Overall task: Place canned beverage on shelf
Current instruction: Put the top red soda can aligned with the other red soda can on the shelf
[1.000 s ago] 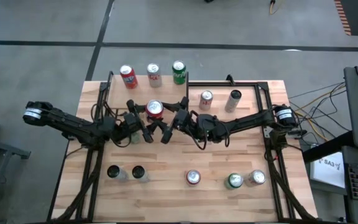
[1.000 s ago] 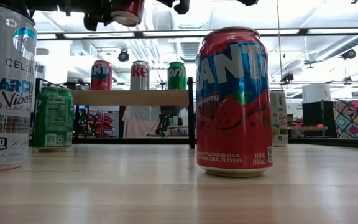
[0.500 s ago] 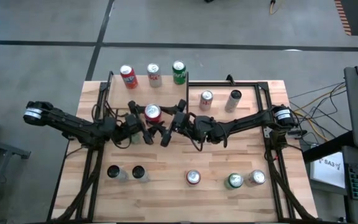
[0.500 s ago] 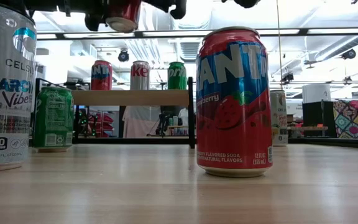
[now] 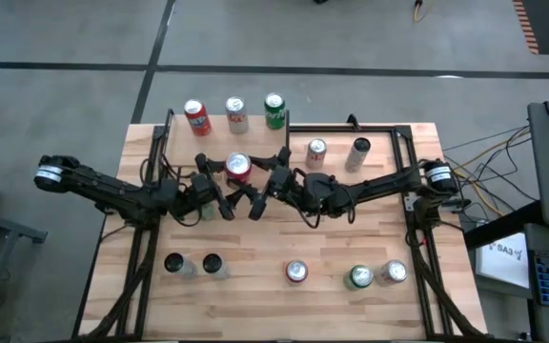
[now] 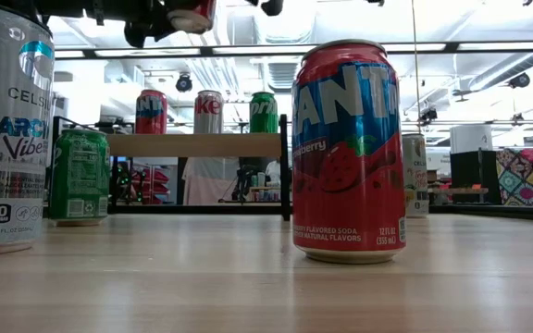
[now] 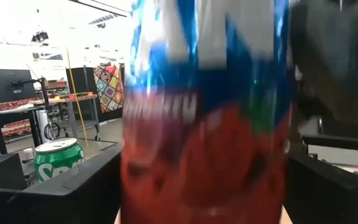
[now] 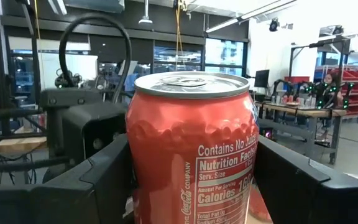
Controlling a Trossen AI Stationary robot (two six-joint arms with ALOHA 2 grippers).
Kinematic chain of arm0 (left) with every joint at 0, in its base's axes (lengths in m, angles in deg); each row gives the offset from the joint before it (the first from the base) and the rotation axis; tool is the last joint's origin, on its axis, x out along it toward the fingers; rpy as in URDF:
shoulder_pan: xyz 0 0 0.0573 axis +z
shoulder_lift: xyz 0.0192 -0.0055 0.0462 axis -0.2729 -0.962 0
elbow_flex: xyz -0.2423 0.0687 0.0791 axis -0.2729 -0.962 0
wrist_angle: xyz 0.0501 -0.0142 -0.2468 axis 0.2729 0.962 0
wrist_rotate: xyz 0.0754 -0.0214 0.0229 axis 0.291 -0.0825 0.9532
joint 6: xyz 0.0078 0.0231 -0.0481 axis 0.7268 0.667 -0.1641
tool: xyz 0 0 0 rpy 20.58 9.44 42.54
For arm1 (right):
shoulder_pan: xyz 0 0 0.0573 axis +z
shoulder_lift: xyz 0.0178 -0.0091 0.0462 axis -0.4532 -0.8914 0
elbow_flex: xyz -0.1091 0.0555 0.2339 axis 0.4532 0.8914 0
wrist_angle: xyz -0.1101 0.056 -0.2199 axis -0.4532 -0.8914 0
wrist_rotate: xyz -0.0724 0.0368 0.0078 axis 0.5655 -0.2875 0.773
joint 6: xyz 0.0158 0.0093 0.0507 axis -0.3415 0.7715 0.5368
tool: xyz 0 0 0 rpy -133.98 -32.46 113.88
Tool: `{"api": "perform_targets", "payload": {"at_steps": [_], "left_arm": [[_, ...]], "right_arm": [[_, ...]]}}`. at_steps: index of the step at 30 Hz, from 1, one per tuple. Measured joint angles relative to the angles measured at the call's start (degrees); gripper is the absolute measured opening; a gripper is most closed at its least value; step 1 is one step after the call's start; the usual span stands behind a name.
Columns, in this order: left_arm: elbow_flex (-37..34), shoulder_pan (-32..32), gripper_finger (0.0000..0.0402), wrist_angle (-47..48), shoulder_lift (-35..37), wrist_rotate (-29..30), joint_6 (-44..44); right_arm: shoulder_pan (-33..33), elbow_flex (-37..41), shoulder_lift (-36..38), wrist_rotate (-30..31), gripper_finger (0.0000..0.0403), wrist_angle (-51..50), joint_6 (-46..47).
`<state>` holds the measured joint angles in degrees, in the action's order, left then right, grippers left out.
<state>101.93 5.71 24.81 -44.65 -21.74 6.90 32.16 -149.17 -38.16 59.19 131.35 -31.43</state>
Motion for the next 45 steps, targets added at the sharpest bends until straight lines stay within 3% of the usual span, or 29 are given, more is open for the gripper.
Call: {"api": "perform_targets", "payload": {"at_steps": [7,18,23,32,45], "left_arm": [[0.0,0.0,0.0342,6.6,4.9,0.2,0.4],[0.0,0.1,0.0342,17.2,20.0,1.9,8.6],[0.0,0.1,0.0337,20.5,26.8,4.3,11.2],[0.0,0.2,0.0292,24.9,35.2,4.6,11.0],[-0.7,0.3,0.0183,30.1,41.2,8.7,11.0]], "right_arm": [[-0.2,0.0,2.6,0.1,0.0271,-1.7,-2.3],[-4.5,0.0,5.7,-0.2,0.0271,-9.8,0.2],[-9.1,-0.1,5.2,-5.5,0.0271,-11.5,6.3],[-15.3,-1.2,1.1,-16.0,0.0274,-9.7,11.1],[-18.0,-15.0,-11.1,-27.0,0.0274,-14.9,6.1]]}}
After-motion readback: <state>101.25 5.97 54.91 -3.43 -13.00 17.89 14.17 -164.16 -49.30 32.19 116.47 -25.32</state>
